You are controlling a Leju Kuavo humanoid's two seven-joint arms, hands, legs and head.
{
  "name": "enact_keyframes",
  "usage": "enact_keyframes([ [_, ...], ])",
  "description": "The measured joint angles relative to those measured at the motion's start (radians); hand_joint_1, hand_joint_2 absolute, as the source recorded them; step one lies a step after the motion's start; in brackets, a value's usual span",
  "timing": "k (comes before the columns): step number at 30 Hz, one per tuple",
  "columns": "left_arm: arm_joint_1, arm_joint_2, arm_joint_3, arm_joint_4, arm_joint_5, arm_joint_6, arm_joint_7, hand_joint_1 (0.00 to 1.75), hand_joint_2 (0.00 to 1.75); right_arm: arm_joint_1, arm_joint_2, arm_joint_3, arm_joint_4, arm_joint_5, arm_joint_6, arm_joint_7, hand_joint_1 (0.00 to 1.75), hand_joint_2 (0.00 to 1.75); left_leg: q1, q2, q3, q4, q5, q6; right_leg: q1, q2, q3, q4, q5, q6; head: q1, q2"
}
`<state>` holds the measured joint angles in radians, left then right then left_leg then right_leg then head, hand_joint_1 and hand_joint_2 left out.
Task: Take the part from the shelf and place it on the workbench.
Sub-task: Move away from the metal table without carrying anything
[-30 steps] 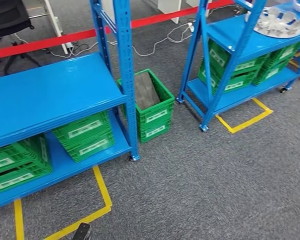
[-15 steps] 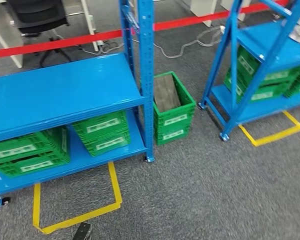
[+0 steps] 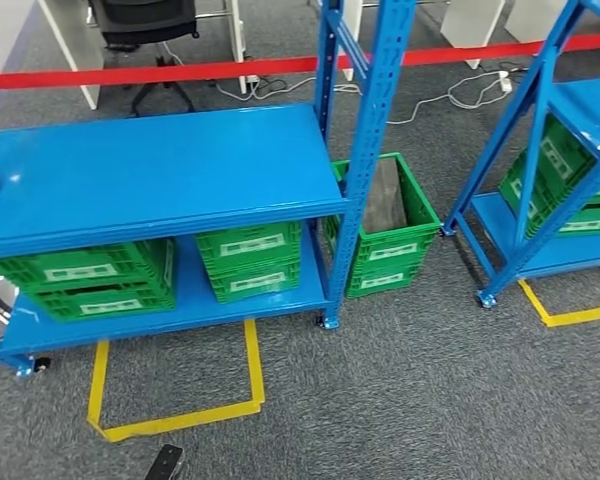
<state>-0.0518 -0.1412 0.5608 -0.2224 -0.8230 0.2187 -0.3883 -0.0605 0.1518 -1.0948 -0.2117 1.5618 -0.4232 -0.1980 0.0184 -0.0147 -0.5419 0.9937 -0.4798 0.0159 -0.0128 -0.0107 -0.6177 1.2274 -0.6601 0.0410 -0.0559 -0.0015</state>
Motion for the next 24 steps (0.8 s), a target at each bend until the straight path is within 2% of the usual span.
enact_keyframes([
  [1,0.001,0.0,0.0,0.0,0.0,0.0,0.0,0.0,0.0,0.002,0.0,0.0,0.0,0.0,0.0,0.001,0.0,0.0,-0.001,-0.009,0.0,0.0,0.0,0.0,0.0,0.003,-0.024,0.039,-0.005,-0.001,0.0,0.0],
  [2,0.001,0.0,0.0,0.0,0.0,0.0,0.0,0.0,0.0,0.003,0.0,0.0,0.0,0.0,0.0,0.001,0.0,0.0,-0.003,-0.02,0.001,0.0,-0.001,0.001,0.001,0.006,-0.03,0.038,0.012,-0.005,0.0,0.0],
  [3,0.001,0.0,0.0,0.0,0.0,0.001,0.0,0.0,0.0,0.004,0.0,0.0,0.0,0.0,0.0,0.001,0.0,0.0,-0.004,-0.031,0.002,0.0,-0.001,0.001,0.002,0.011,-0.016,-0.005,0.047,-0.011,0.0,0.0],
  [4,0.001,0.0,0.0,0.0,0.0,0.001,0.0,0.0,0.0,0.005,0.0,0.0,0.0,0.001,0.0,0.001,0.0,0.0,-0.004,-0.043,0.004,0.0,-0.002,0.001,0.004,0.024,0.012,-0.075,0.091,-0.019,0.0,0.0],
  [5,0.0,-0.002,0.0,0.0,0.0,0.001,0.0,0.0,0.0,0.005,-0.001,0.0,0.0,0.001,0.0,0.001,0.0,0.0,-0.004,-0.052,0.004,0.0,-0.002,-0.001,0.005,0.046,0.042,-0.146,0.125,-0.029,-0.001,0.0],
  [6,-0.001,-0.003,0.0,0.0,0.0,0.001,0.0,0.0,0.0,0.005,-0.002,0.0,0.0,0.001,0.0,0.001,0.0,0.0,-0.003,-0.062,0.002,0.0,-0.002,-0.004,0.008,0.064,0.067,-0.2,0.147,-0.038,-0.001,0.0],
  [8,0.0,-0.006,0.0,0.0,0.0,0.001,0.0,0.0,0.0,0.004,-0.003,0.001,0.001,0.0,0.001,0.001,0.0,0.0,0.001,-0.078,-0.003,-0.002,0.0,-0.015,0.014,0.079,0.086,-0.238,0.156,-0.048,0.0,0.0],
  [10,0.003,-0.006,0.001,0.0,0.0,0.002,0.0,0.0,0.0,0.004,-0.002,0.002,0.001,0.0,0.001,0.002,0.0,0.0,0.003,-0.086,-0.004,-0.008,0.003,-0.028,0.015,0.058,0.095,-0.253,0.164,-0.053,0.003,0.0],
  [12,0.003,-0.004,0.001,0.0,0.0,0.004,0.0,0.0,0.0,0.004,-0.001,0.003,0.001,0.001,0.001,0.001,0.0,0.0,0.0,-0.056,-0.018,0.025,-0.022,-0.036,0.01,0.036,0.105,-0.274,0.172,-0.06,-0.002,0.0],
  [14,0.0,-0.002,0.001,0.0,0.0,0.005,0.0,0.0,0.0,0.007,0.0,0.004,0.001,0.001,0.001,0.001,0.0,0.0,-0.001,-0.015,-0.071,0.139,-0.084,-0.042,0.009,0.011,0.111,-0.28,0.172,-0.065,-0.009,0.0],
  [15,0.0,-0.001,0.001,0.0,0.0,0.005,0.0,0.0,0.0,0.008,0.0,0.004,0.001,0.001,0.001,0.001,0.0,0.0,0.0,-0.007,-0.103,0.206,-0.112,-0.046,0.01,-0.002,0.111,-0.279,0.17,-0.067,-0.012,0.0],
  [16,0.001,0.0,0.001,0.0,0.0,0.005,0.0,0.0,0.0,0.008,0.0,0.004,0.001,0.001,0.002,0.001,0.0,0.0,0.001,-0.003,-0.125,0.252,-0.124,-0.05,0.01,-0.015,0.112,-0.277,0.168,-0.068,-0.012,0.0],
  [17,0.003,0.001,0.001,0.0,0.0,0.005,0.0,0.0,0.0,0.008,0.0,0.004,0.001,0.001,0.002,0.001,0.0,0.0,0.003,0.0,-0.13,0.264,-0.118,-0.054,0.01,-0.026,0.112,-0.275,0.165,-0.067,-0.012,0.0],
  [18,0.005,0.002,0.001,0.0,0.0,0.005,0.0,0.0,0.0,0.008,0.001,0.005,0.001,0.001,0.002,0.001,0.0,0.0,0.005,0.003,-0.116,0.235,-0.093,-0.057,0.008,-0.036,0.113,-0.272,0.162,-0.064,-0.013,0.0],
  [19,0.006,0.003,0.001,0.0,0.0,0.006,0.0,0.0,0.0,0.007,0.002,0.005,0.001,0.001,0.003,0.001,0.0,0.0,0.007,0.013,-0.086,0.175,-0.059,-0.06,0.007,-0.045,0.114,-0.268,0.158,-0.06,-0.013,0.0],
  [20,0.005,0.003,0.001,0.0,0.0,0.006,0.0,0.0,0.0,0.007,0.002,0.006,0.001,0.002,0.003,0.001,0.0,0.0,0.008,0.033,-0.052,0.106,-0.03,-0.062,0.008,-0.053,0.115,-0.262,0.153,-0.054,-0.013,0.0],
  [21,0.004,0.003,0.001,0.0,0.0,0.007,0.0,0.0,0.0,0.007,0.003,0.006,0.001,0.002,0.003,0.001,0.0,0.0,0.008,0.046,-0.025,0.051,-0.009,-0.059,0.009,-0.06,0.112,-0.255,0.146,-0.047,-0.013,0.0],
  [23,0.003,0.001,0.001,0.0,0.0,0.008,-0.001,0.0,0.0,0.005,0.003,0.007,0.001,0.003,0.002,0.0,0.0,0.0,0.003,0.059,-0.005,0.006,-0.002,-0.044,0.012,-0.072,0.108,-0.246,0.136,-0.035,-0.011,0.0],
  [24,0.004,0.001,0.001,0.0,0.0,0.008,-0.001,0.0,0.0,0.004,0.003,0.007,0.001,0.003,0.002,0.0,0.0,0.0,0.001,0.048,-0.007,0.007,-0.002,-0.035,0.011,-0.077,0.11,-0.245,0.134,-0.031,-0.01,0.0],
])
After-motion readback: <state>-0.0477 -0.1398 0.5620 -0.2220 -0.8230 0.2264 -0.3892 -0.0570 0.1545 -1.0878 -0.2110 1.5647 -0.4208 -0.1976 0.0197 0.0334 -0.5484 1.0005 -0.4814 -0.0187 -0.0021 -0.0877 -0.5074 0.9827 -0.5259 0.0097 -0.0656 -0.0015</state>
